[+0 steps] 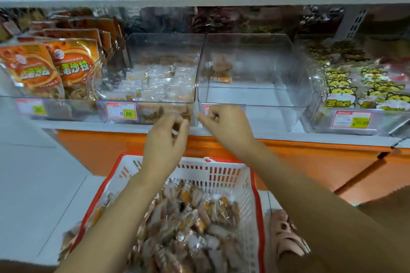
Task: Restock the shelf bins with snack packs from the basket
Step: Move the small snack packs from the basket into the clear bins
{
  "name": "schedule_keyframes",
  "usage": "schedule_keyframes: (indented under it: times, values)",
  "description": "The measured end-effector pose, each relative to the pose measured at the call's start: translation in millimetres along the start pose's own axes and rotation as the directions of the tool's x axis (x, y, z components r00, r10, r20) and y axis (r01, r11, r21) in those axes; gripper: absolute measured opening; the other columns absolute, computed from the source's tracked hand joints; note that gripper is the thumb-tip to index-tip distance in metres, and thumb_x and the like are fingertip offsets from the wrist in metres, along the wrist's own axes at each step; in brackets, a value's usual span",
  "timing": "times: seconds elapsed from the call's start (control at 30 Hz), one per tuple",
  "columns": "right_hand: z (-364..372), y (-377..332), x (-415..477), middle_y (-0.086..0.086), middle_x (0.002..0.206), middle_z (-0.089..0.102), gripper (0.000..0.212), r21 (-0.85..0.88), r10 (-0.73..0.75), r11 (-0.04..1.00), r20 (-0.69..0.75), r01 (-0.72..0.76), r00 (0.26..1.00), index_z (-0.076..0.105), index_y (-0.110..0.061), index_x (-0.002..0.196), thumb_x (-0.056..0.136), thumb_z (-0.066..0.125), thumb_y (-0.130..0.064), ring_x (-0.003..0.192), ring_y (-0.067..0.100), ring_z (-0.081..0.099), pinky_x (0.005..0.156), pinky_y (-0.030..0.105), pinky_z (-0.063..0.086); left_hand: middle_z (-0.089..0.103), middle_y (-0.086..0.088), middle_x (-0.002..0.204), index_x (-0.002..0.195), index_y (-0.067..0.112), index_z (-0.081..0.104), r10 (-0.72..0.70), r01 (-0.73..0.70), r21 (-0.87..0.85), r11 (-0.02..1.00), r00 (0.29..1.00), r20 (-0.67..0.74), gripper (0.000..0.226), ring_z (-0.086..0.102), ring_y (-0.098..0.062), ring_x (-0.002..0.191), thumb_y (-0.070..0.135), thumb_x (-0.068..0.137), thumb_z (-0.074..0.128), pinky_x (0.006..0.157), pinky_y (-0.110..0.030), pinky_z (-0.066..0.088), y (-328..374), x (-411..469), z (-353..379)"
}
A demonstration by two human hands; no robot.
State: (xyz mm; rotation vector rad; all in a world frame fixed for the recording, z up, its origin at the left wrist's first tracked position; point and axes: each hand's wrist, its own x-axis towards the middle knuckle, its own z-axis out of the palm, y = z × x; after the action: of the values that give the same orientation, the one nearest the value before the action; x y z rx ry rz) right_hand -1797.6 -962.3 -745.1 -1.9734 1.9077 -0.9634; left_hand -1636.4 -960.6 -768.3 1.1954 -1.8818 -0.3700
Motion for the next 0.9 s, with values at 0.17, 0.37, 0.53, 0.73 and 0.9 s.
schedule_keyframes:
  times: [0.17,0.37,0.53,0.73,0.9]
  values:
    - [69.5,30.5,-64.5,0.005,0.084,0.065,0.026,-0.095,-0.034,0.991,0.528,0.099,0.849,0.063,-0.010,0.086,0.091,0.058,-0.035,0.081,0.022,0.060,0.069,0.032,0.046,0.060,-0.001,0.070,0.080,0.012,0.060,-0.413,0.253,0.407,0.878,0.830,0.374,0.022,0.057,-0.021,0.067,0.026,0.095,0.051,0.057,-0.030,0.035,-52.4,-75.8,5.1]
    - [123.0,74.9,-120.2,0.004,0.077,0.055,0.027,-0.116,0.310,0.924,0.788,-0.366,0.532,0.058,-0.011,0.075,0.091,0.060,-0.034,0.069,0.015,0.055,0.066,0.027,0.040,0.070,-0.002,0.091,0.095,0.013,0.070,-0.588,0.223,0.598,0.770,0.612,0.529,0.022,0.063,-0.013,0.076,0.023,0.092,0.050,0.070,-0.029,0.053,-80.5,-125.4,13.2]
    - [136.6,74.5,-121.2,0.009,0.109,0.067,0.064,-0.002,0.439,0.688,0.798,-0.726,0.413,0.053,-0.008,0.128,0.083,0.064,-0.053,0.094,0.020,0.064,0.085,0.031,0.052,0.064,-0.002,0.080,0.094,0.013,0.066,-0.565,0.256,0.535,0.805,0.604,0.562,0.020,0.061,-0.017,0.070,0.024,0.097,0.049,0.051,-0.020,0.038,-70.8,-136.4,15.2]
    - [142.0,57.5,-108.2,0.010,0.100,0.071,0.050,-0.032,0.432,0.665,0.832,-0.746,0.349,0.043,0.003,0.136,0.092,0.061,-0.012,0.077,0.014,0.068,0.064,0.018,0.056,0.069,0.002,0.097,0.119,0.020,0.064,-0.595,0.372,0.471,0.800,0.596,0.540,0.027,0.054,-0.001,0.057,0.018,0.097,0.050,0.049,-0.013,0.042,-68.9,-142.6,13.0]
    - [128.5,38.5,-82.8,0.003,0.087,0.057,0.012,-0.094,0.372,0.874,0.762,-0.478,0.530,0.057,-0.008,0.090,0.094,0.056,-0.019,0.091,0.020,0.056,0.088,0.029,0.050,0.067,0.005,0.086,0.096,0.030,0.062,-0.600,0.459,0.387,0.800,0.589,0.541,0.018,0.056,-0.006,0.063,0.020,0.098,0.048,0.054,-0.016,0.045,-74.1,-130.6,4.6]
